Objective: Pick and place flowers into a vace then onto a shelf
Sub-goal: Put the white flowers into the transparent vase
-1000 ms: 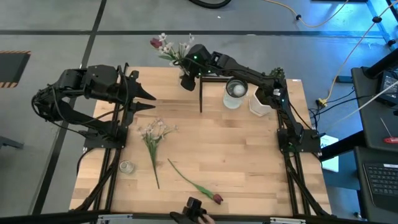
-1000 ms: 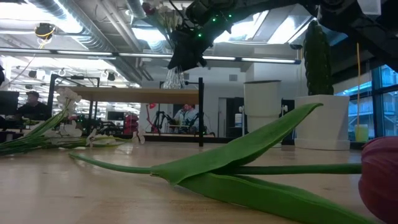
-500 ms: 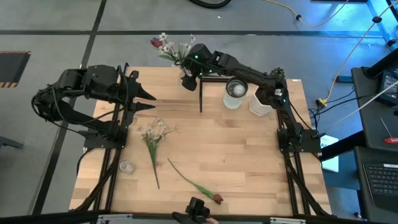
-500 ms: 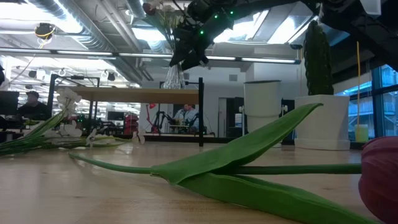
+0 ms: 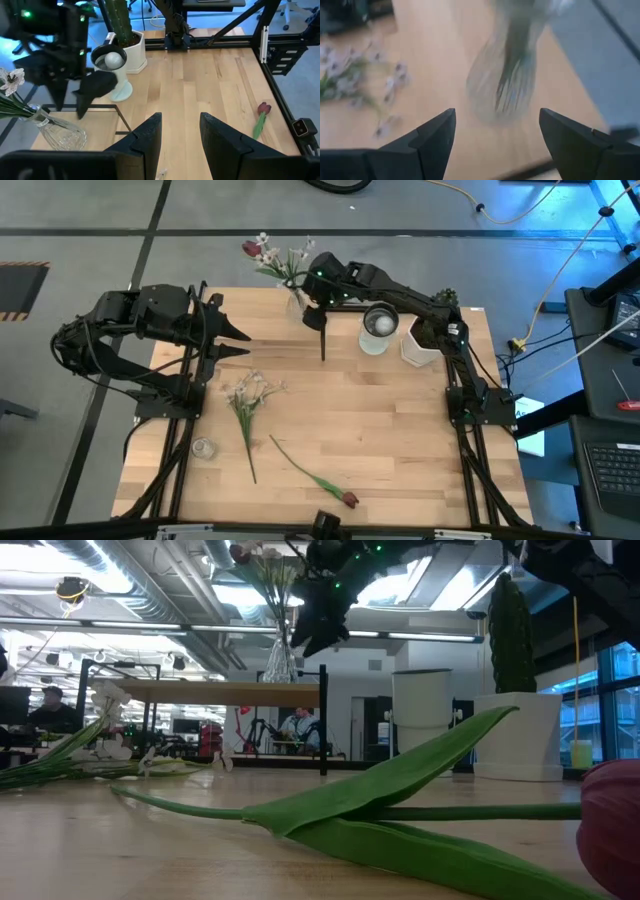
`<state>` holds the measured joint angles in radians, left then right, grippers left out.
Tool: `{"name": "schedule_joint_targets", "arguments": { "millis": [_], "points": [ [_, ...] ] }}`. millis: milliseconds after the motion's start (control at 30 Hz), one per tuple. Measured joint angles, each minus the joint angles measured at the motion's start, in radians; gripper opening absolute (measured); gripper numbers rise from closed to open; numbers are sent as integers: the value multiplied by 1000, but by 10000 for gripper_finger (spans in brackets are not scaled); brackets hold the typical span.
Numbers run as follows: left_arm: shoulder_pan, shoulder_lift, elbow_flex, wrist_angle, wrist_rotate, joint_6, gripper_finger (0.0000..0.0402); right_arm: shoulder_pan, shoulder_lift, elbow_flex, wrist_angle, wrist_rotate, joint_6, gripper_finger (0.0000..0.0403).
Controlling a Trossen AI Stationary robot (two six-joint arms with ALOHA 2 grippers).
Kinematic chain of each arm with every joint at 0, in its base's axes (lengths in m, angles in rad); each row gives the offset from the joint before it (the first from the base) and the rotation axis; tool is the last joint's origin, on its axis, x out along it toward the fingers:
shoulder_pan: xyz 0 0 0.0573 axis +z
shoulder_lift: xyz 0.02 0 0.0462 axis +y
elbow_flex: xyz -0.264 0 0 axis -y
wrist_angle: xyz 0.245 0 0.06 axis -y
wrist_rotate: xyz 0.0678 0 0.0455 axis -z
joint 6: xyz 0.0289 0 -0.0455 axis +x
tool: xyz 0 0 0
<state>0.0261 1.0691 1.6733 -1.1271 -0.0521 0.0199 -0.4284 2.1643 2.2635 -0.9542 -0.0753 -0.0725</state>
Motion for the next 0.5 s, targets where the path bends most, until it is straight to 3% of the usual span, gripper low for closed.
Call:
{"name": "schedule_joint_targets", "arguments": {
  "millis": [233, 500],
  "points": [
    [0, 0, 0, 0, 0, -11, 127, 91, -88, 0, -179, -4, 21, 287],
    [0, 2, 0, 0, 0, -68, 127, 315, -230, 0, -238, 13, 43, 287]
  ]
}}
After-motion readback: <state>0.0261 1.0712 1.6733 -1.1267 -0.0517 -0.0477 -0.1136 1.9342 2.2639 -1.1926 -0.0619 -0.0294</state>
